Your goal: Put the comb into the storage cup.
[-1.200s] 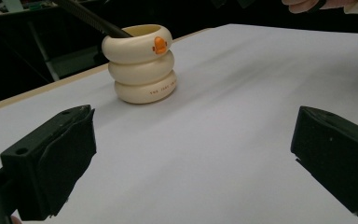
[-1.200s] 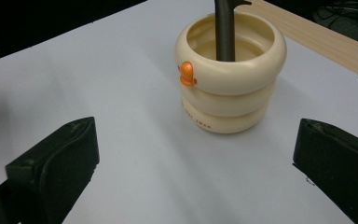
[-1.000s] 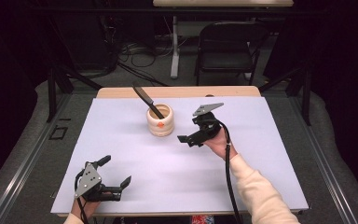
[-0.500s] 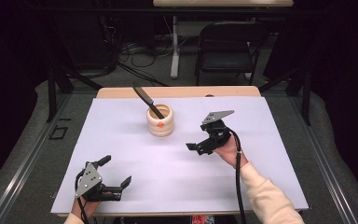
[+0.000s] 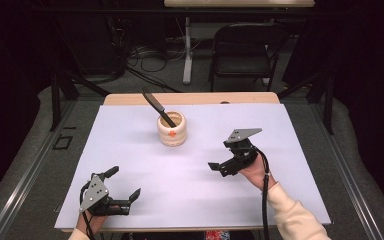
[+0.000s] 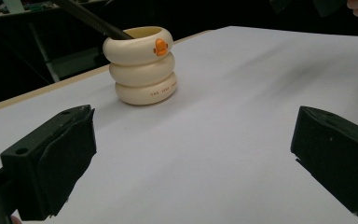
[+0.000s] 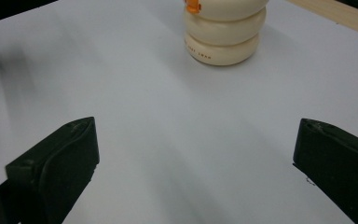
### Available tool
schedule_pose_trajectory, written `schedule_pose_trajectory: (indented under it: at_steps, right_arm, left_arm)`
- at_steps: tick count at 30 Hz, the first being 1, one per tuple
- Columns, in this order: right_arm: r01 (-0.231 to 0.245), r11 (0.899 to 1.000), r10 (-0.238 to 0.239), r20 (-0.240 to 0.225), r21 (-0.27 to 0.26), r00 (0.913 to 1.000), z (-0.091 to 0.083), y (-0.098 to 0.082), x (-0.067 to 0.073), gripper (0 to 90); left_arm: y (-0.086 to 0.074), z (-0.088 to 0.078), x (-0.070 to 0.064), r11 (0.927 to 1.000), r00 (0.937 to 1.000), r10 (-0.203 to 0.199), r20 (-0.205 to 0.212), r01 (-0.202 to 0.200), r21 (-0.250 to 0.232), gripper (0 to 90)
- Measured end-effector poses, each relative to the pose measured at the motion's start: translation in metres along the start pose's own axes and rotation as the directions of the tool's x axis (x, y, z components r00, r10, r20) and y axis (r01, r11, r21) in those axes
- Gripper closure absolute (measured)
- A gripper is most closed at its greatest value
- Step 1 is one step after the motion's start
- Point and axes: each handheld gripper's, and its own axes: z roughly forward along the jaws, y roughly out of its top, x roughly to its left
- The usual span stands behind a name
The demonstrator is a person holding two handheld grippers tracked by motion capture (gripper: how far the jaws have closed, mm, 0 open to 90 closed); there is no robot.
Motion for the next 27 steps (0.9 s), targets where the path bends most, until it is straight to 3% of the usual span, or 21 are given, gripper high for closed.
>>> schedule_pose_trajectory:
  at_steps: [10, 23, 27]
  right_arm:
    - [0.029, 1.000, -0.029, 0.014, 0.007, 0.9995, -0.016, -0.017, 0.011, 0.0]
    - [0.020, 1.000, -0.019, 0.047, -0.012, 0.9987, -0.033, -0.038, 0.015, 0.0]
    - [0.048, 0.999, -0.047, 0.069, -0.016, 0.9965, -0.036, -0.048, 0.017, 0.0]
  left_arm:
    - [0.000, 0.000, -0.001, 1.0000, 1.0000, -0.001, -0.002, 0.001, 0.003, 0.3]
    - [-0.001, 0.001, -0.001, 1.0000, 1.0000, -0.005, 0.004, 0.005, 0.008, 0.3]
    - [-0.001, 0.002, -0.002, 1.0000, 1.0000, -0.002, 0.006, 0.002, 0.008, 0.3]
